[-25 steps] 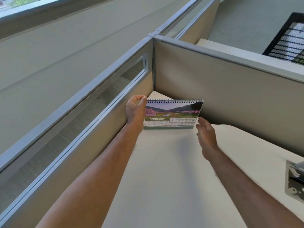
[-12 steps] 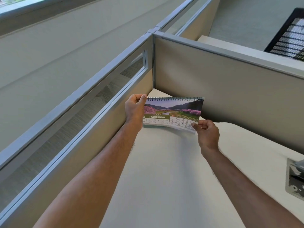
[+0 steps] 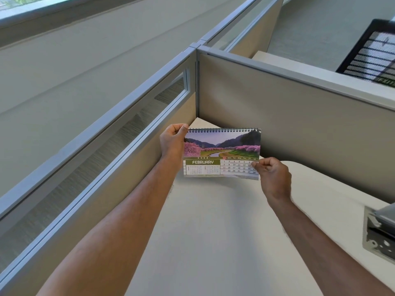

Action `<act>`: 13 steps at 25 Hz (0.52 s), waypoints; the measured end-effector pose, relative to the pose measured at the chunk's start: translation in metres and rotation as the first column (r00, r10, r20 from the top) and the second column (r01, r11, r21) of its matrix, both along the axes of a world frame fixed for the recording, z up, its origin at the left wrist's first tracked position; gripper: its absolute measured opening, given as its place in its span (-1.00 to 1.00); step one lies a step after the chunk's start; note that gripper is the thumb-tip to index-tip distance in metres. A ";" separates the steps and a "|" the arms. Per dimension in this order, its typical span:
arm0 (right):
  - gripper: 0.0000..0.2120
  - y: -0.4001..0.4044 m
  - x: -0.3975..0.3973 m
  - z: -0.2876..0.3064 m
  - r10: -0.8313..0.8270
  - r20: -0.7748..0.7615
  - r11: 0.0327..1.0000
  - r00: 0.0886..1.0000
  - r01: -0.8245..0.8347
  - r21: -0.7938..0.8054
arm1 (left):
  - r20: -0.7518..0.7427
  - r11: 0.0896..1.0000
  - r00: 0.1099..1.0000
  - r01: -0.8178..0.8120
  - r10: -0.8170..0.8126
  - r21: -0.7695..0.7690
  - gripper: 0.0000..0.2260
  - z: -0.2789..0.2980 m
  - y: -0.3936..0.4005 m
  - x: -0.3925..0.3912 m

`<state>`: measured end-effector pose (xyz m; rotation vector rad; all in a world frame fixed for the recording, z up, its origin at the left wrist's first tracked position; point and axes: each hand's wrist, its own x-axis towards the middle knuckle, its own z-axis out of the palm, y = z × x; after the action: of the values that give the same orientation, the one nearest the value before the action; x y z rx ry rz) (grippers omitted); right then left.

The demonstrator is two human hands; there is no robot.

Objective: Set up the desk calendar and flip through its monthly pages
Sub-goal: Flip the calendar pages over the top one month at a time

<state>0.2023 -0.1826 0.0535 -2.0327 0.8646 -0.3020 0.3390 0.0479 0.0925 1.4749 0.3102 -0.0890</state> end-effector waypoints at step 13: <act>-0.73 0.001 0.013 0.117 -0.046 0.256 0.858 0.966 -0.093 0.506 | -0.053 0.976 0.994 0.082 -0.095 -0.203 -0.88 0.006 0.014 0.000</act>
<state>0.2154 -0.1819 0.1704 -1.4621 0.6660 -0.2800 0.3386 0.0617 0.0981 1.2871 0.2778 -0.2327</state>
